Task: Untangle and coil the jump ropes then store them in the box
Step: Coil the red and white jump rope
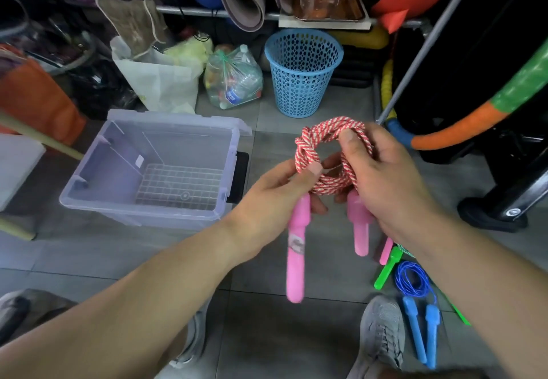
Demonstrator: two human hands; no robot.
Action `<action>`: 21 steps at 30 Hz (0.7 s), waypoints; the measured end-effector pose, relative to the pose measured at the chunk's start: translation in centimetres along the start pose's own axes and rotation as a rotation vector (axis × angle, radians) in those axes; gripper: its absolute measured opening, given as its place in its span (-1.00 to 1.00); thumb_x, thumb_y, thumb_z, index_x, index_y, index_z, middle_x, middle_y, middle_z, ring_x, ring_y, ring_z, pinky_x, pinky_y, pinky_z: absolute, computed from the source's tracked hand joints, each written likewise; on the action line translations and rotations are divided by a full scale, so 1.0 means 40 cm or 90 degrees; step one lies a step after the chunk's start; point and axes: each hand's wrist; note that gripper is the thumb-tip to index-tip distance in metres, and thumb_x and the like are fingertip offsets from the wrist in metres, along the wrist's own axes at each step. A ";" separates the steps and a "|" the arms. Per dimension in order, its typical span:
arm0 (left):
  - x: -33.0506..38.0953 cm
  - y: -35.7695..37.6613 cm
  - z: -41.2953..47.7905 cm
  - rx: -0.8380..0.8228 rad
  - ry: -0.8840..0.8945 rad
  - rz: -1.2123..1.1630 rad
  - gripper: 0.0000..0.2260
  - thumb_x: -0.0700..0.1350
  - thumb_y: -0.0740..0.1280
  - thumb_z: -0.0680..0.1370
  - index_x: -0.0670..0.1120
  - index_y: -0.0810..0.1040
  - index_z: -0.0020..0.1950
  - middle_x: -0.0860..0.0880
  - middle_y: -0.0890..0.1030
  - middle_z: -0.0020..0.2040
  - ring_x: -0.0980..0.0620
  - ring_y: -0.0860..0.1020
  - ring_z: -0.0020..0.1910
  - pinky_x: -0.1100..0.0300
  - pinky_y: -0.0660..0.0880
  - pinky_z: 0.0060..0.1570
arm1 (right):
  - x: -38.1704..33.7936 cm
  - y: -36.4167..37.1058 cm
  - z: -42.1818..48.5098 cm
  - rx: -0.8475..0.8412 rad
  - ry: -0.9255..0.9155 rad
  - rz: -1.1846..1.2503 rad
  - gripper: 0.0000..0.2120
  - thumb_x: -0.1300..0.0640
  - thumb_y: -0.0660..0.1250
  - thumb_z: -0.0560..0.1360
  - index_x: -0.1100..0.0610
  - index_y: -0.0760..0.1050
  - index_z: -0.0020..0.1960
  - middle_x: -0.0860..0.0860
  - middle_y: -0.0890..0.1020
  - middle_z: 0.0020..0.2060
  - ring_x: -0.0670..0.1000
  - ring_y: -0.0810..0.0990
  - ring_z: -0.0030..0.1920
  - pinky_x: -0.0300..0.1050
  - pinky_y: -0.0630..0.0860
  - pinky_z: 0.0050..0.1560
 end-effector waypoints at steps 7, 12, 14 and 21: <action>0.026 -0.159 -0.001 0.134 0.046 0.038 -0.80 -0.08 0.26 0.66 -0.18 0.60 0.04 -0.04 0.66 -0.24 0.03 0.60 -0.30 0.01 0.64 -0.14 | 0.030 0.124 0.024 -0.123 0.120 0.111 -0.77 -0.06 0.44 0.50 0.02 0.59 0.09 0.02 0.74 -0.05 0.11 0.72 -0.03 0.13 0.62 0.05; 0.016 -0.333 0.025 0.160 -0.014 0.041 -0.78 0.00 0.31 0.62 -0.13 0.64 -0.01 -0.10 0.66 -0.17 0.02 0.61 -0.30 0.10 0.64 -0.25 | 0.063 0.275 0.047 -0.192 0.143 0.113 -0.92 0.10 0.33 0.61 0.08 0.58 0.05 -0.08 0.73 -0.12 -0.08 0.68 -0.14 0.03 0.67 -0.06; 0.017 -0.399 0.044 0.165 -0.011 0.059 -0.77 0.01 0.32 0.62 -0.12 0.64 -0.03 -0.09 0.67 -0.17 0.03 0.62 -0.31 0.08 0.64 -0.20 | 0.071 0.339 0.083 -0.172 0.150 0.116 -0.91 0.11 0.34 0.61 0.10 0.59 0.04 -0.01 0.73 -0.08 0.03 0.70 -0.09 0.09 0.66 -0.04; -0.030 -0.673 0.161 0.259 -0.023 0.069 -0.65 0.05 0.30 0.64 -0.25 0.61 0.10 -0.22 0.68 -0.06 -0.03 0.60 -0.31 0.19 0.57 -0.35 | 0.133 0.659 0.259 -0.173 0.192 0.052 -0.93 0.02 0.40 0.54 -0.08 0.58 0.03 -0.02 0.73 -0.08 0.06 0.74 -0.11 0.15 0.65 0.04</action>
Point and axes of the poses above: each hand's wrist, its own z-axis towards the middle knuckle, its own y-axis out of the palm, x = y × z
